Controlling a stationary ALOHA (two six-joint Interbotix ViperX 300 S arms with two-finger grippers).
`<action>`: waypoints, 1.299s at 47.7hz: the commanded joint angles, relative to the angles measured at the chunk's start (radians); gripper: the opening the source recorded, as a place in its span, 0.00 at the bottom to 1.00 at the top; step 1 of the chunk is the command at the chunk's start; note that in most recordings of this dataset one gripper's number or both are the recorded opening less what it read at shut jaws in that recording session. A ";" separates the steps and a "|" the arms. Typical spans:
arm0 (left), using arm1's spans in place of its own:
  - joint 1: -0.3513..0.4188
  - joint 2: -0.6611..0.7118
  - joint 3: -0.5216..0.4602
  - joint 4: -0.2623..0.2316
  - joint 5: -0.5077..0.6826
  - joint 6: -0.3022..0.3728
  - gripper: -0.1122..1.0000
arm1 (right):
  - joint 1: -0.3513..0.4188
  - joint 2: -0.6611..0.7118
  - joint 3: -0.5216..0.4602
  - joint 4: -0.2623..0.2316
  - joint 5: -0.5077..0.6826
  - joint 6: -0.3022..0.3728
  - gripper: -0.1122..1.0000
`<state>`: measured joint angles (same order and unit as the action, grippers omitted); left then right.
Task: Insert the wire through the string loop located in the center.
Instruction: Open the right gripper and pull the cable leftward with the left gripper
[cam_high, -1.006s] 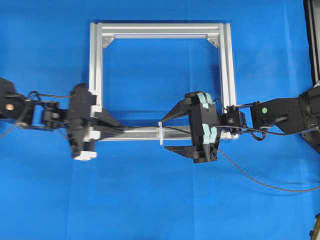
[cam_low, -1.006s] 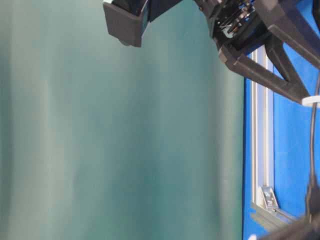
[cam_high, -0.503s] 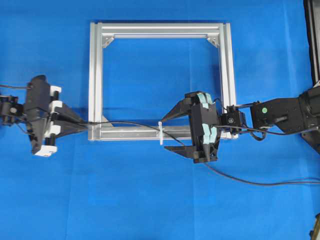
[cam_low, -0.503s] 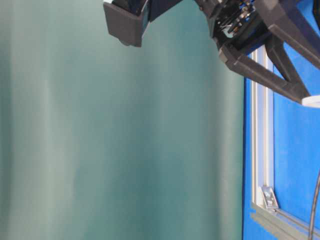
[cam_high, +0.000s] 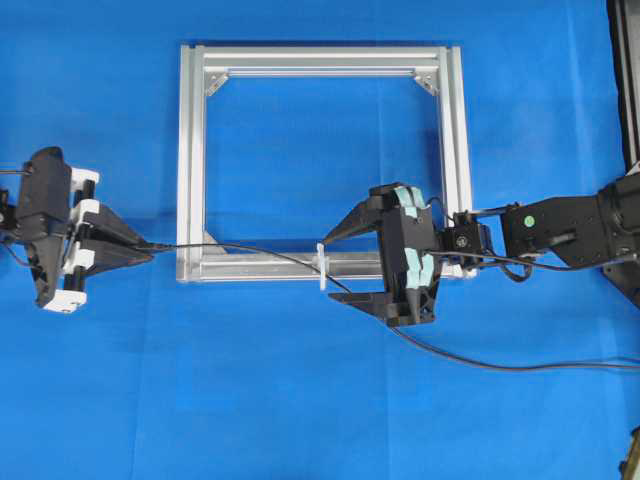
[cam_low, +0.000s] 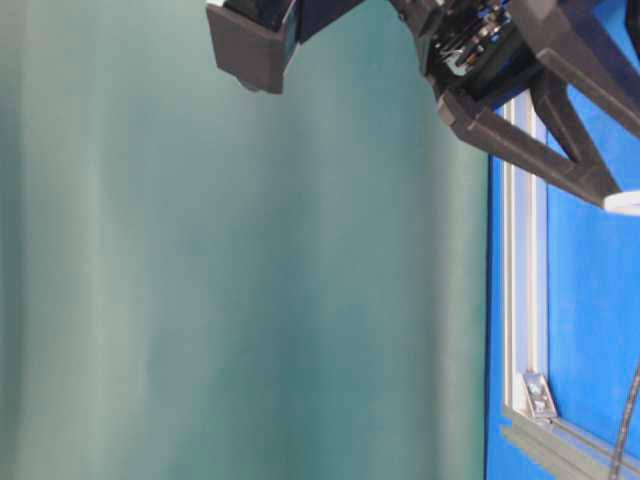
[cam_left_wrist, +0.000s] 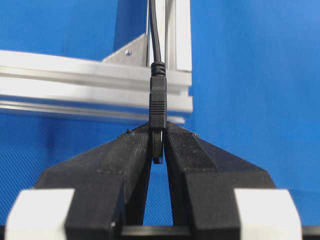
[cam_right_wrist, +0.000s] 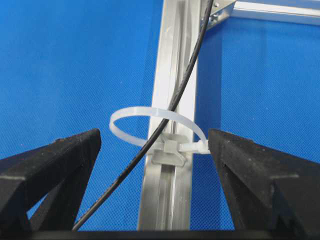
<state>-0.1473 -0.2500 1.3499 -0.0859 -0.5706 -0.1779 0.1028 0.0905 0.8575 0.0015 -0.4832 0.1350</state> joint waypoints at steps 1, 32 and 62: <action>-0.003 0.006 -0.026 0.000 0.025 0.002 0.15 | 0.002 -0.011 -0.011 0.000 -0.003 0.000 0.95; -0.005 -0.003 -0.017 0.000 0.077 0.002 0.72 | 0.002 -0.012 -0.015 0.000 -0.003 -0.002 0.95; -0.003 -0.110 -0.083 0.006 0.206 0.018 0.92 | 0.003 -0.114 -0.020 -0.002 0.100 -0.003 0.95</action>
<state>-0.1488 -0.3175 1.2977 -0.0859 -0.4050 -0.1672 0.1043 0.0230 0.8560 0.0015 -0.4004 0.1335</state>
